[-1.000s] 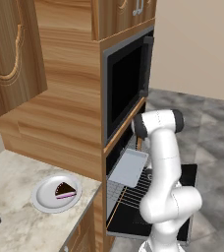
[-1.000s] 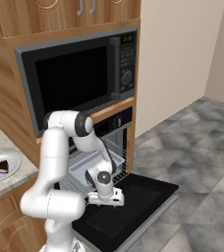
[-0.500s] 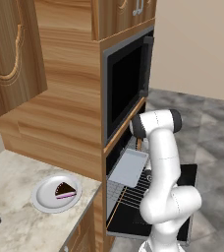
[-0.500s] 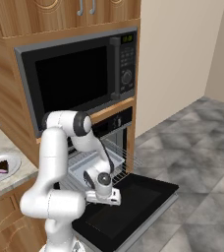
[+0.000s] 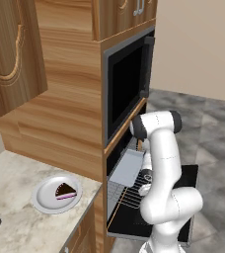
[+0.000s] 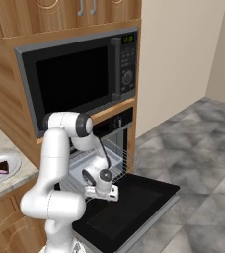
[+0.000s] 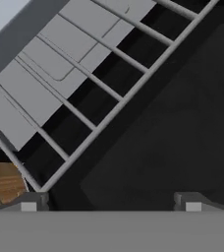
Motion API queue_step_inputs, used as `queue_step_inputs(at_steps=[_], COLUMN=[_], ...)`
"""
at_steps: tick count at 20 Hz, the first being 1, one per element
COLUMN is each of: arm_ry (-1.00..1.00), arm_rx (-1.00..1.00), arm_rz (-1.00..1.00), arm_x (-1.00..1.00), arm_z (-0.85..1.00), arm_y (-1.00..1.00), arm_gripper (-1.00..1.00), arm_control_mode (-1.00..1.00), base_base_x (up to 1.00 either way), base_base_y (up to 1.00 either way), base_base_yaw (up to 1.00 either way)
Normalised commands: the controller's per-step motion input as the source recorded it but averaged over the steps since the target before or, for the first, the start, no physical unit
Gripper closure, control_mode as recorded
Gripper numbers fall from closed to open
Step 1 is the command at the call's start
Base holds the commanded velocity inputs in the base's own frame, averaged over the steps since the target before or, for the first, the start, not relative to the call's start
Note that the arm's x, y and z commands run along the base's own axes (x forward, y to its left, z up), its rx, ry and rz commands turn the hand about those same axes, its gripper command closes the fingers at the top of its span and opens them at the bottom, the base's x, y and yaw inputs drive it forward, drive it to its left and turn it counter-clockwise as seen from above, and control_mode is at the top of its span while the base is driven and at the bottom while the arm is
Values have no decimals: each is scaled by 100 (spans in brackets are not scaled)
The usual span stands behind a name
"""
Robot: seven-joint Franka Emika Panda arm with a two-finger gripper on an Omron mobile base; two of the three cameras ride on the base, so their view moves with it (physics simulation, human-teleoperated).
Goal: Take the baked cake out of the oven and place it on the plate for cooling. Then close the oven door.
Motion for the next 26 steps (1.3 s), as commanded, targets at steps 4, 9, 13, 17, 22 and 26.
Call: queue_step_inputs(at_steps=[4,9,13,17,22,26], arm_ry=[4,4,3,2,1,0], arm_rx=[1,1,1,0,0,0], arm_rz=[0,0,0,0,0,0], arm_x=[40,39,46,45,26,-28], arm_z=[-31,-23,-17,-16,-9,16], arm_y=[23,35,51,53,34,0], arm_gripper=[-100,-100,-100,-100,-100,-100], arm_control_mode=[-100,-100,-100,-100,-100,-100], base_base_x=[0,0,0,0,0,0], base_base_y=[0,0,0,0,0,0], base_base_yaw=[0,0,0,0,0,0])
